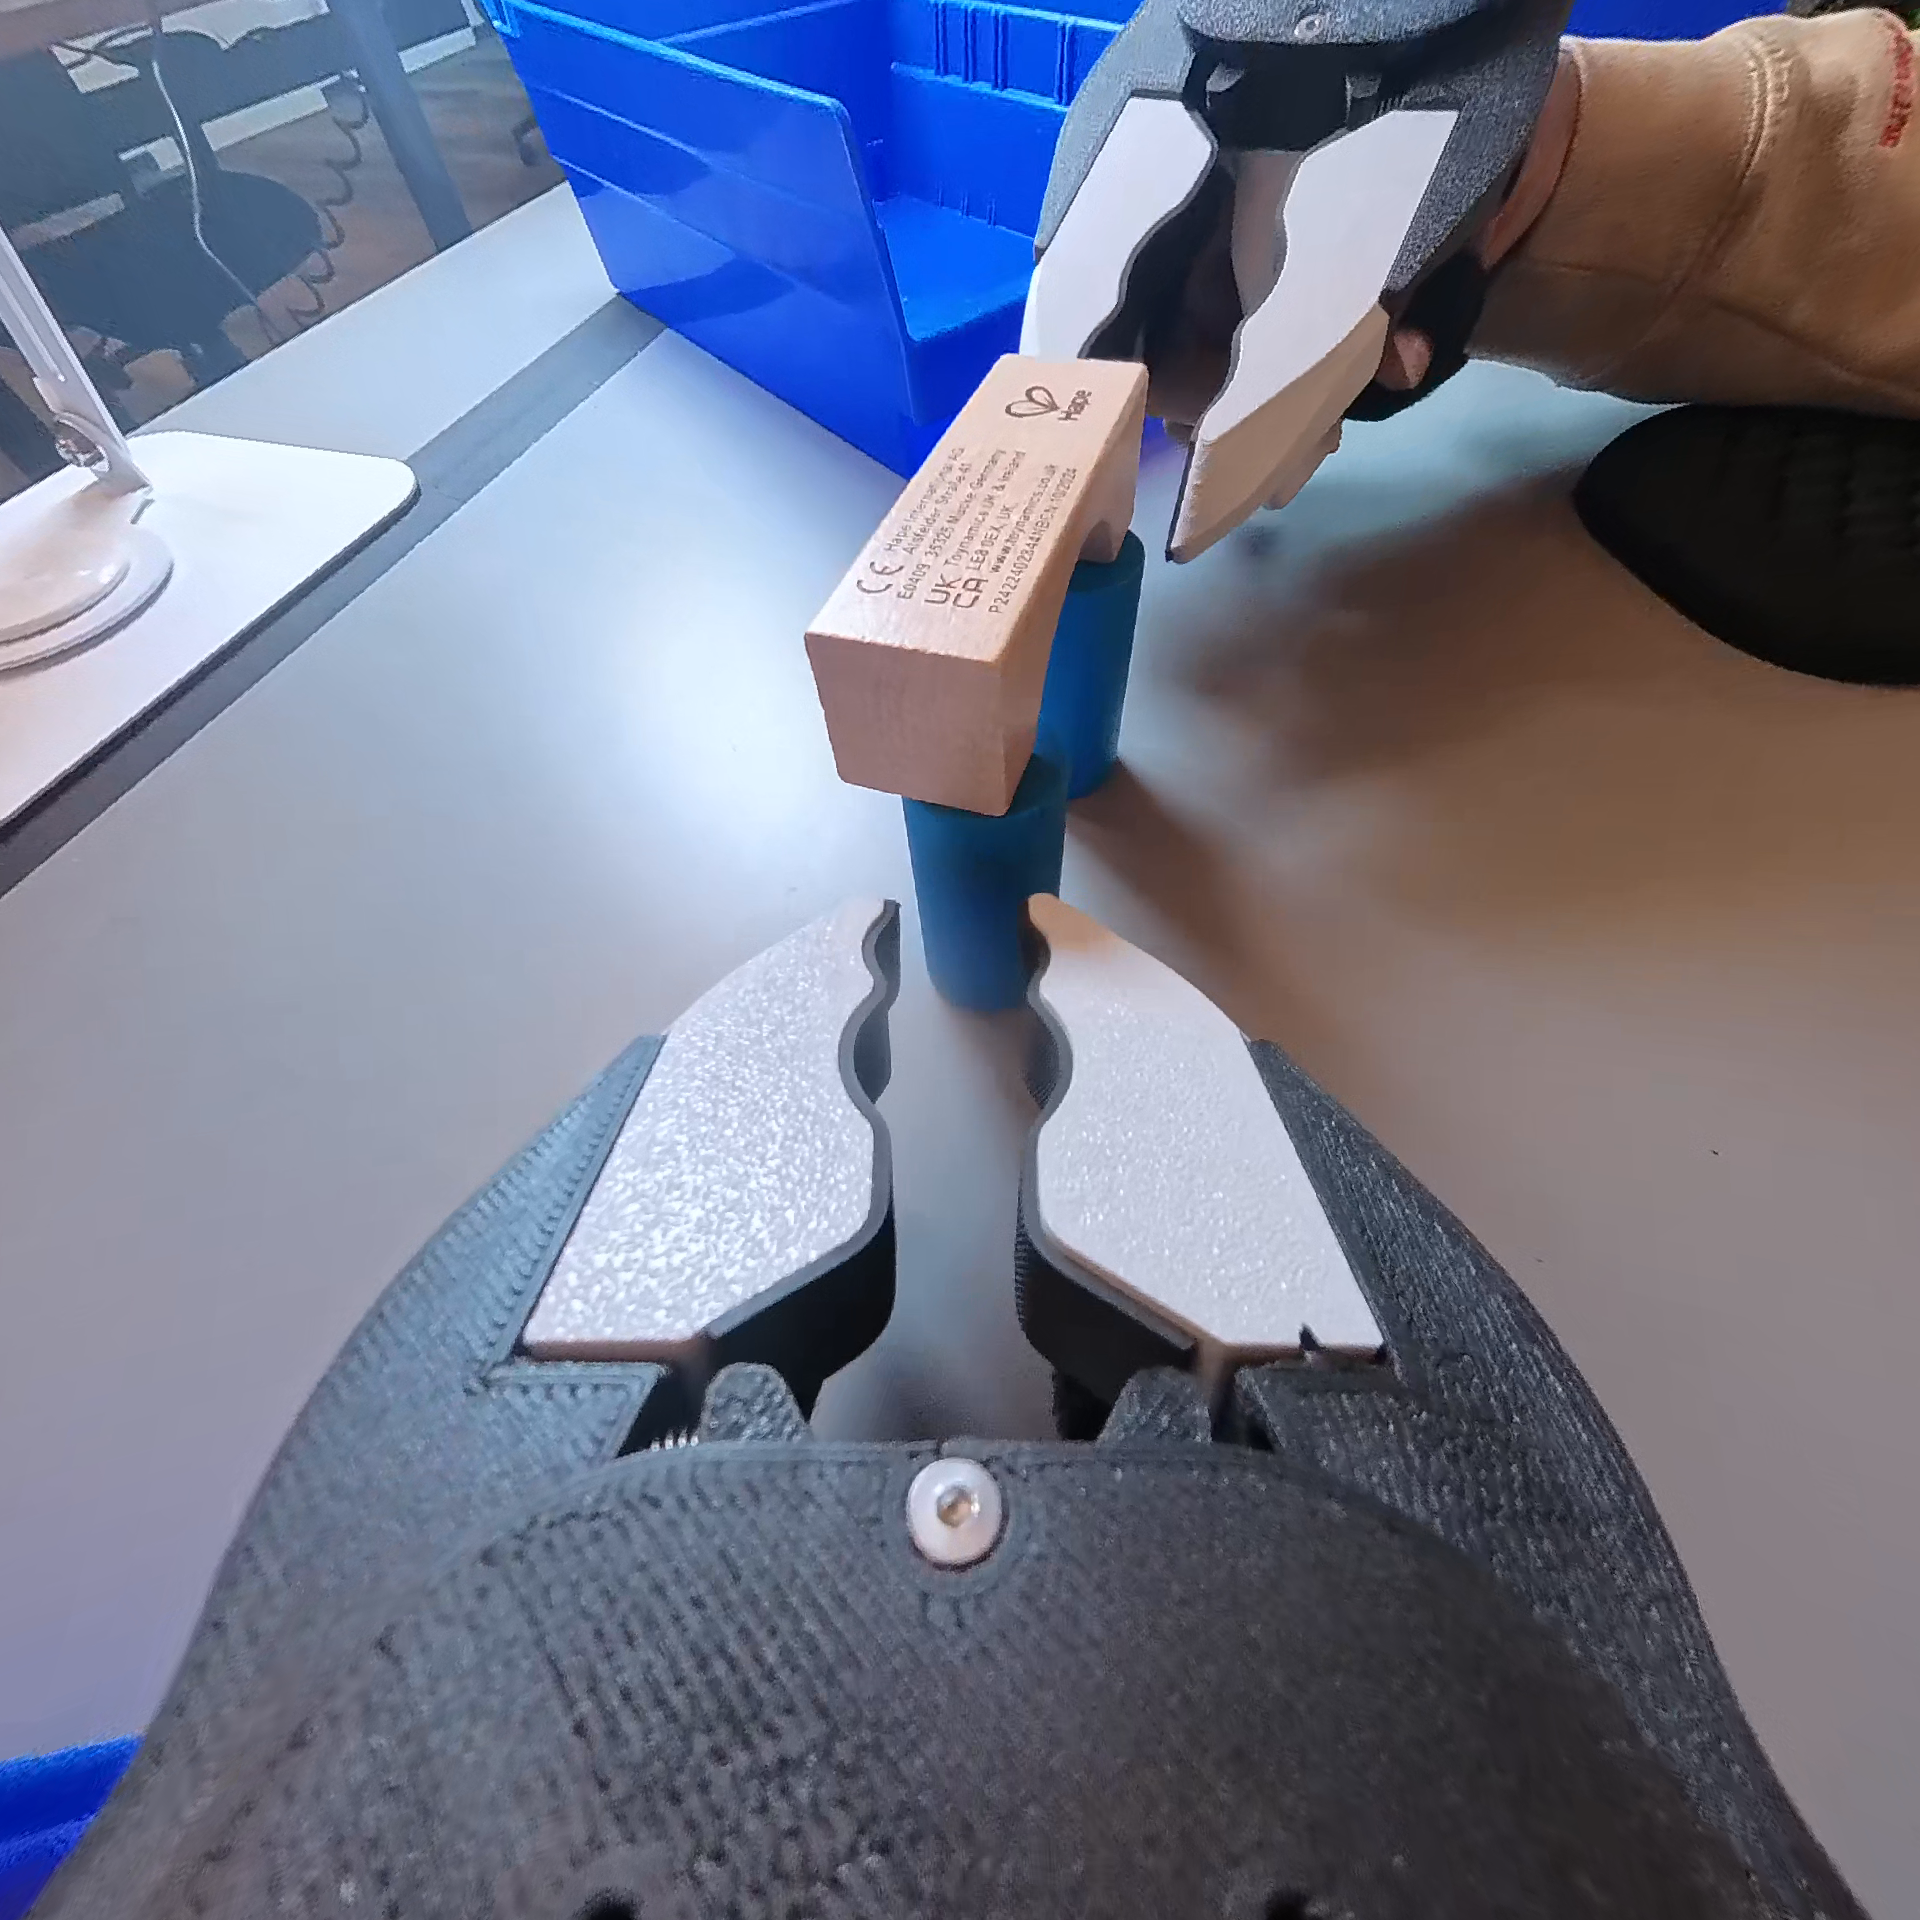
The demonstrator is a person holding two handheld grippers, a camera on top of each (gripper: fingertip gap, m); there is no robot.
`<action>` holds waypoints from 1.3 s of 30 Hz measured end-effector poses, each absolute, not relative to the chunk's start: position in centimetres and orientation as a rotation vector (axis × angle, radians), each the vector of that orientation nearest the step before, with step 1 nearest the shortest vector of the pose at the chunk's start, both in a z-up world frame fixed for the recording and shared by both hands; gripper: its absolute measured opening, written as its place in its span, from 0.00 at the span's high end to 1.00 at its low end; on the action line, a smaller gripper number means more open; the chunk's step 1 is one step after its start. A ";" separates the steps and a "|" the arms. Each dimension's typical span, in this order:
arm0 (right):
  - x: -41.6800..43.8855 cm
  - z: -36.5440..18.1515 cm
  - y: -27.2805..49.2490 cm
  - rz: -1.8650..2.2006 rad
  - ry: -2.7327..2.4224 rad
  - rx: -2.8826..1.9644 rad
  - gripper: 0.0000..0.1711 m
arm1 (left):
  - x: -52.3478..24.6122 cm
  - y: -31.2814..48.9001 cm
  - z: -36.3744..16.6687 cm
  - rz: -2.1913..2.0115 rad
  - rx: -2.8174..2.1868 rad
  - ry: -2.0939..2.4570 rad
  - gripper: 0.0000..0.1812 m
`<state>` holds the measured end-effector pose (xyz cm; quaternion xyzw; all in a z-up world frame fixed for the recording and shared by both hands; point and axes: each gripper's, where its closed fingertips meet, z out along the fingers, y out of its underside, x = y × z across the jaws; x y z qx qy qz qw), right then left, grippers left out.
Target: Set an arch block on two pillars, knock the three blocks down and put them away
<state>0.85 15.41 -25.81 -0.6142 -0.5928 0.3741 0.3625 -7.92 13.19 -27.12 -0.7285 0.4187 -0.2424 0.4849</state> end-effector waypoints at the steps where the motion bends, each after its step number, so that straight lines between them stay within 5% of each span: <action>1: 0.8 -26.0 15.4 0.955 -1.533 -1.585 0.82 | -7.9 13.2 -27.2 -0.584 -1.776 1.020 0.89; 28: 0.8 -26.8 15.3 0.912 -1.562 -1.603 0.89 | -7.6 13.3 -27.4 -0.558 -1.780 1.036 0.92; 35: 2.6 -20.9 16.1 0.929 -1.396 -1.486 0.80 | -9.0 12.4 -21.9 -0.587 -1.586 0.930 0.88; 39: 3.4 -17.5 16.0 0.914 -1.255 -1.418 0.62 | -10.9 11.8 -19.0 -0.573 -1.515 0.808 0.72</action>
